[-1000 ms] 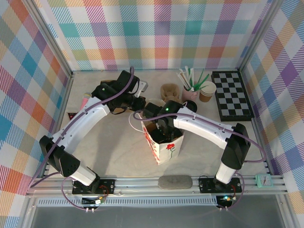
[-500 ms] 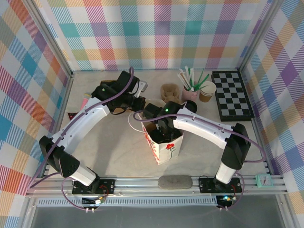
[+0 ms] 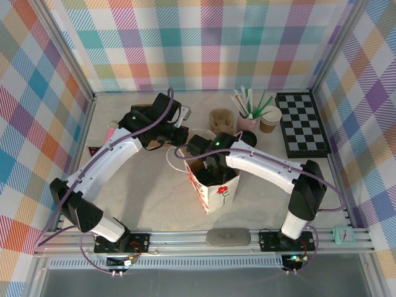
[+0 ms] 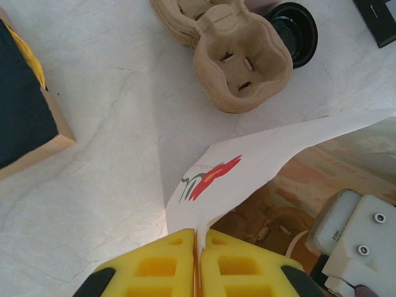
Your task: Pack the takeout coffee
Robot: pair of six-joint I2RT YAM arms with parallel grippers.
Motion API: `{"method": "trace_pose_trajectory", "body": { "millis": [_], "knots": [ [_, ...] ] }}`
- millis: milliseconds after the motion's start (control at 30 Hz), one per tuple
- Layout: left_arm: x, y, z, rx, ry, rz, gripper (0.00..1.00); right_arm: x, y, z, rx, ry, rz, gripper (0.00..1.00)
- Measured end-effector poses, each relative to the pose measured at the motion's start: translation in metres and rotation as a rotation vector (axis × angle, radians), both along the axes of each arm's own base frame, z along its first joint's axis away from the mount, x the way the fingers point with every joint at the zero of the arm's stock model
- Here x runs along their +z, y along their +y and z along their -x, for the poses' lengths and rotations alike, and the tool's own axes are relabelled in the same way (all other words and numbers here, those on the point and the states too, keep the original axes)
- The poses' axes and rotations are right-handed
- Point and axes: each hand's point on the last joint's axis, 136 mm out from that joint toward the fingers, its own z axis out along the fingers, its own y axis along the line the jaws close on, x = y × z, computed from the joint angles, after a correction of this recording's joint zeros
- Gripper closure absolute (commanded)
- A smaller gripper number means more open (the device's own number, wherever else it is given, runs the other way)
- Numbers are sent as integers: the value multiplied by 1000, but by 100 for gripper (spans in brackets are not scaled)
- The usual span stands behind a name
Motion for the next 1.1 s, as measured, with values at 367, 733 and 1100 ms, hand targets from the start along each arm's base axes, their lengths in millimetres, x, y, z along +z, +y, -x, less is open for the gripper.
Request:
{"method": "trace_pose_trajectory", "body": {
  "millis": [367,733,1100],
  "knots": [
    [0,1,0,4,-4,-4,90,-5,-4,-6,-19,7,-4,60],
    [0,4,0,13,-7,-12,90,-7,-4,-10,-28,10,-16,60],
    [2,6,0,18,-12,-15,90,-13,-8,-16,-38,16,-19,60]
  ]
}}
